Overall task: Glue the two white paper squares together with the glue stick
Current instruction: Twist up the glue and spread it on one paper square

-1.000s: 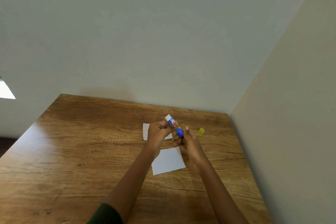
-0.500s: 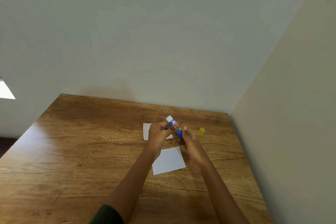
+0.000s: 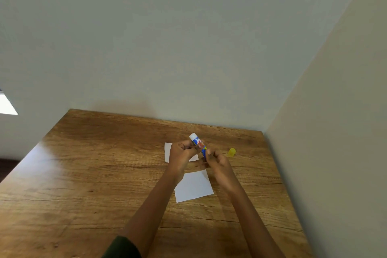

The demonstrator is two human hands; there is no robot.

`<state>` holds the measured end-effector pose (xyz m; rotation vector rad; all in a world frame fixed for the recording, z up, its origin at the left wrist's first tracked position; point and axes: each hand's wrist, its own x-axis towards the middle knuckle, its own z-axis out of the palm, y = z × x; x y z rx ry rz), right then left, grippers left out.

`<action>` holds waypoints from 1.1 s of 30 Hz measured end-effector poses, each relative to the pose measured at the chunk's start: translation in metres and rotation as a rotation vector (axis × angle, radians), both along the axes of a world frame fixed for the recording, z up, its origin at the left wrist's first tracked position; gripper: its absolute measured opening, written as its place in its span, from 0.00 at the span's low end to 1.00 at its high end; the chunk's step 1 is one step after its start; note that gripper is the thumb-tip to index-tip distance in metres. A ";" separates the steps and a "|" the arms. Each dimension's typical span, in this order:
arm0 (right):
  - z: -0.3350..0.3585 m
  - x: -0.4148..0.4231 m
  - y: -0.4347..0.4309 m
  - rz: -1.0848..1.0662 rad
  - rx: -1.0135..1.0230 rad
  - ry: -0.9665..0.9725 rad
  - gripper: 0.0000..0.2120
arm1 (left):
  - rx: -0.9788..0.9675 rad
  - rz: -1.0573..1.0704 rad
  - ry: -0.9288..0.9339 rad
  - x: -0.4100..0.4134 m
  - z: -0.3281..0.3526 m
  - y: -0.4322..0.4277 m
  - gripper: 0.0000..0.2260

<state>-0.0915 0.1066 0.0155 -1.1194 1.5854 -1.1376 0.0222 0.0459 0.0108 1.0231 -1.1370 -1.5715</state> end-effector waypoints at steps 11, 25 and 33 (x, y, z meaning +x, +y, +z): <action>0.000 -0.002 -0.001 -0.048 0.045 -0.063 0.20 | -0.023 -0.011 -0.002 -0.002 0.002 -0.001 0.07; 0.000 -0.002 -0.002 -0.023 0.022 -0.137 0.19 | -0.036 -0.004 0.000 -0.002 0.005 -0.003 0.08; 0.004 0.002 -0.003 -0.100 -0.072 -0.188 0.15 | -0.054 -0.012 0.004 -0.001 0.008 -0.005 0.08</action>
